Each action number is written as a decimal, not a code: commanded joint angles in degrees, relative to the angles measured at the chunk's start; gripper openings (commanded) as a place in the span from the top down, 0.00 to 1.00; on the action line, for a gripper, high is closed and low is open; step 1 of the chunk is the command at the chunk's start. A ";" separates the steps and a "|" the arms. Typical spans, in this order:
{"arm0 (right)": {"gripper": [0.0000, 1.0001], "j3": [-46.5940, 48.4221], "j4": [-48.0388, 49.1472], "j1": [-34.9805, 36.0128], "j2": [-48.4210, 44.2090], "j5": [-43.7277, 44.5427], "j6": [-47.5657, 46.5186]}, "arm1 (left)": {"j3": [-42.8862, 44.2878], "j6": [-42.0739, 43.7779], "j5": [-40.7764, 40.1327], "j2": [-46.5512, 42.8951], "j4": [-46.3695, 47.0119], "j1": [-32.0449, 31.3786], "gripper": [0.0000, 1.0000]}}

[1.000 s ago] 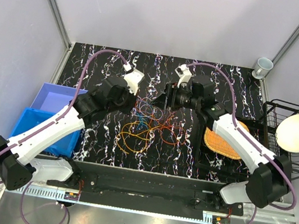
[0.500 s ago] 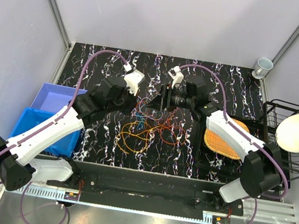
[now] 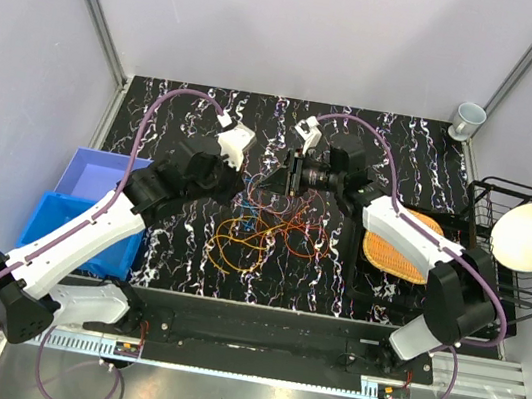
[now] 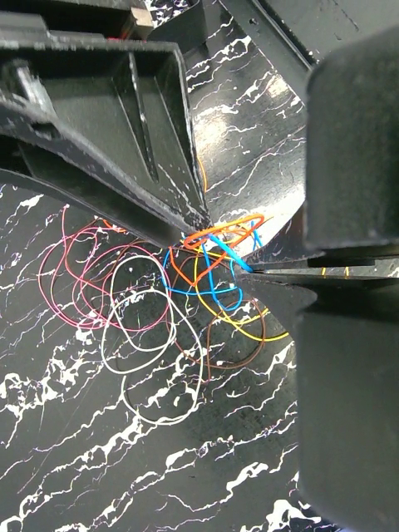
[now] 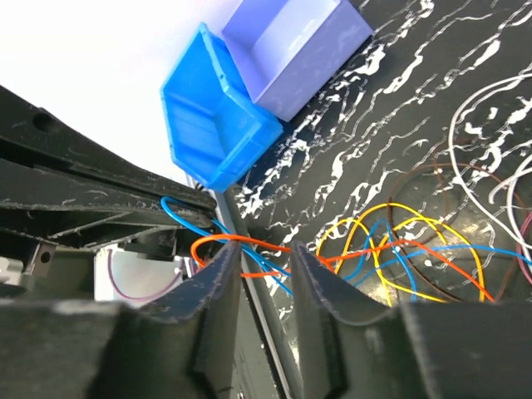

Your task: Untangle the cables

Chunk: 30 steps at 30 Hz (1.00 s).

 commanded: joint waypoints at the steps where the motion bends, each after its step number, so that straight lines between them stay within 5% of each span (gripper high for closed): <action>1: 0.67 -0.74 5.93 0.45 0.47 -3.99 1.92 | 2.09 0.80 1.68 -1.60 1.60 0.11 1.00; 8: 0.72 -2.24 9.27 0.54 0.55 -3.91 3.94 | 2.44 0.63 1.76 -1.69 1.60 0.19 1.00; 13: 0.52 -1.54 5.78 0.54 1.69 0.13 2.46 | 3.84 0.71 2.38 -2.92 0.29 0.11 1.00; 30: 0.54 -3.82 -0.39 0.54 5.82 8.93 -0.01 | 21.33 4.84 -2.19 -2.22 -5.96 0.11 1.00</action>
